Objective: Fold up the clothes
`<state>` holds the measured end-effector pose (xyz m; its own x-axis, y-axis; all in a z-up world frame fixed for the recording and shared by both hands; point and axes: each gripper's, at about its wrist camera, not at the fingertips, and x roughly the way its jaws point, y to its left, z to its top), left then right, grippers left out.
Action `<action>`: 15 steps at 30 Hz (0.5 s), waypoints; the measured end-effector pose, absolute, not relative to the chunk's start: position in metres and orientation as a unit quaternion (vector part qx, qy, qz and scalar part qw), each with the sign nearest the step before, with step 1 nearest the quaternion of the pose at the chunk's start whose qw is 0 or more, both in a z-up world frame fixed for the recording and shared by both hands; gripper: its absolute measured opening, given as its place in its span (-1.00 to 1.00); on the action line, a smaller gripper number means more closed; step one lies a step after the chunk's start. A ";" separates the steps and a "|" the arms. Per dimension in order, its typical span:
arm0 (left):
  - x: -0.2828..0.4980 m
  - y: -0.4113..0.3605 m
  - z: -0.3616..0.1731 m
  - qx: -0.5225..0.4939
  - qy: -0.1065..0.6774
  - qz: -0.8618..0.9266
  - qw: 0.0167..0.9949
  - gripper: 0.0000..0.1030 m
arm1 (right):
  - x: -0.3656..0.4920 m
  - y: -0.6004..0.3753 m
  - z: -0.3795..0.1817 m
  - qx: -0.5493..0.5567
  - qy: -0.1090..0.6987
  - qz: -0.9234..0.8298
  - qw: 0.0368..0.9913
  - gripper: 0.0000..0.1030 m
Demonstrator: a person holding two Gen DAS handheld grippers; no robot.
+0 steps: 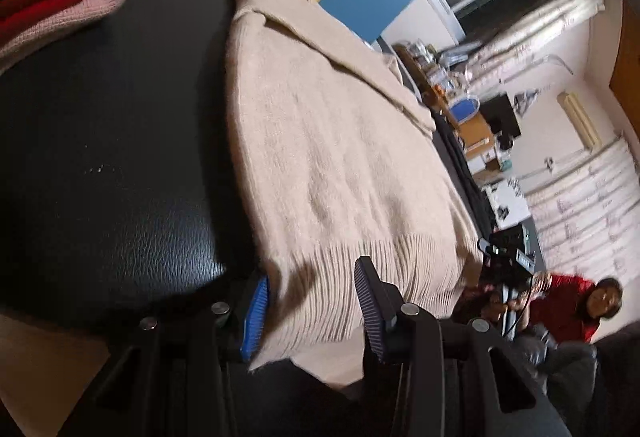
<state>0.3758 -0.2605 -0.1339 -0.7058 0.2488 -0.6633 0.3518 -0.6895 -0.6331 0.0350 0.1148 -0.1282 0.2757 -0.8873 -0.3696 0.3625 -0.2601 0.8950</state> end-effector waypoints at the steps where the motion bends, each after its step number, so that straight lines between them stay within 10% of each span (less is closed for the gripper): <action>1: 0.374 -0.258 -0.132 0.386 0.380 -0.840 0.035 -0.20 | 0.037 0.116 -0.130 0.574 -0.226 -0.549 0.564 -0.24; 11: 0.359 -0.227 -0.121 0.399 0.207 -0.889 0.088 0.03 | 0.061 0.107 -0.130 0.591 -0.175 -0.530 0.582 0.10; 15: 0.357 -0.215 -0.120 0.404 0.157 -0.898 0.072 0.23 | 0.070 0.100 -0.126 0.583 -0.139 -0.566 0.566 -0.45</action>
<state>0.3567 -0.2146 -0.1202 -0.6628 -0.0023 -0.7488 0.2569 -0.9400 -0.2246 0.0705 0.1003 -0.1262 0.3207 -0.8023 -0.5034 0.4782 -0.3216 0.8172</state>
